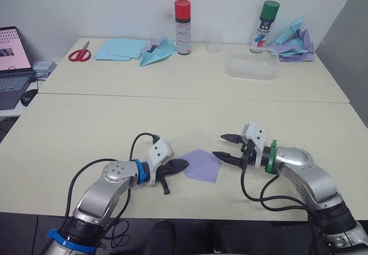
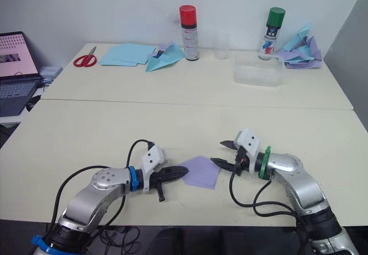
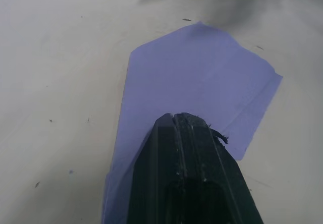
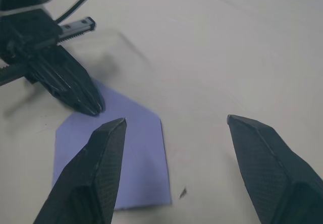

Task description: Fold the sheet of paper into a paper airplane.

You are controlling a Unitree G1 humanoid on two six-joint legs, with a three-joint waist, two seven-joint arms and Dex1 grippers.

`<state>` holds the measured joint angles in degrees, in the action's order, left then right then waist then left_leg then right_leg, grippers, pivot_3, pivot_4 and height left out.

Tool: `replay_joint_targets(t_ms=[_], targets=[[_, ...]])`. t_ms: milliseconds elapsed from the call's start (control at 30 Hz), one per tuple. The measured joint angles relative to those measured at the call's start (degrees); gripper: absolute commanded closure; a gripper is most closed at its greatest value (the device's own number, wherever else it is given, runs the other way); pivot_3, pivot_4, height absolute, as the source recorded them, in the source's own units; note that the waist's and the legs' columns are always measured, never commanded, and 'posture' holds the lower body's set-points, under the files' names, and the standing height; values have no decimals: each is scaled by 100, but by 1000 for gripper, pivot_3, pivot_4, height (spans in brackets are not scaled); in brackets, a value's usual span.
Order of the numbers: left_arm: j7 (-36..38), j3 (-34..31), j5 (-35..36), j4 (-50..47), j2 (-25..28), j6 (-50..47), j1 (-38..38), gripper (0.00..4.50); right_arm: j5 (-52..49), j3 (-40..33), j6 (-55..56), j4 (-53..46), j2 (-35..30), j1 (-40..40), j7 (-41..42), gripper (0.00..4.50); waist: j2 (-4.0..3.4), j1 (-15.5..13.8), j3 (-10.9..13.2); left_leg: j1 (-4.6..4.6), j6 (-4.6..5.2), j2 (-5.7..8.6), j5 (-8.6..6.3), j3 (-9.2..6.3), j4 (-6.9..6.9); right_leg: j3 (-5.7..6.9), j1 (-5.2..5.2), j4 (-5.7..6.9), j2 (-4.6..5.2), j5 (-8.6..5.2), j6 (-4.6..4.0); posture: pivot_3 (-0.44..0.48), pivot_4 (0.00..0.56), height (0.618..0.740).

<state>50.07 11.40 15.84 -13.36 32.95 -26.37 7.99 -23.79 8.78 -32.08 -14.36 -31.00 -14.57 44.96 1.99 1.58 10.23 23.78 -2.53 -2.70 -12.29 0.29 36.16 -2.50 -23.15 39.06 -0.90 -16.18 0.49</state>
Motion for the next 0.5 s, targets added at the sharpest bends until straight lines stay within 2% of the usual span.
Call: replay_joint_targets(t_ms=[167, 400, 500], targets=[[34, -61, 0, -94, 126, 86, -162, 4500, -1057, -655, -2100, -259, 15, -1, -492, 1193, -3, 2, -7, -1, 0, -1, 0, 0, 0, -1, 0, 0, 1, 0, 0, 0, 150, 740], [48, -115, 8, -260, 279, 56, -302, 4500, -2076, -1082, -4275, -798, -38, -5, -978, 1193, -11, 11, -13, -1, 1, 0, -1, 0, -1, 1, 0, 0, -3, -4, 6, 0, 150, 740], [42, -124, 2, -276, 291, 74, -354, 4500, -2333, -1302, -4966, -926, 261, -48, -1313, 1193, -9, 17, -26, -1, 1, 2, -1, 1, -1, 0, 0, 0, -4, -4, 6, 0, 150, 740]])
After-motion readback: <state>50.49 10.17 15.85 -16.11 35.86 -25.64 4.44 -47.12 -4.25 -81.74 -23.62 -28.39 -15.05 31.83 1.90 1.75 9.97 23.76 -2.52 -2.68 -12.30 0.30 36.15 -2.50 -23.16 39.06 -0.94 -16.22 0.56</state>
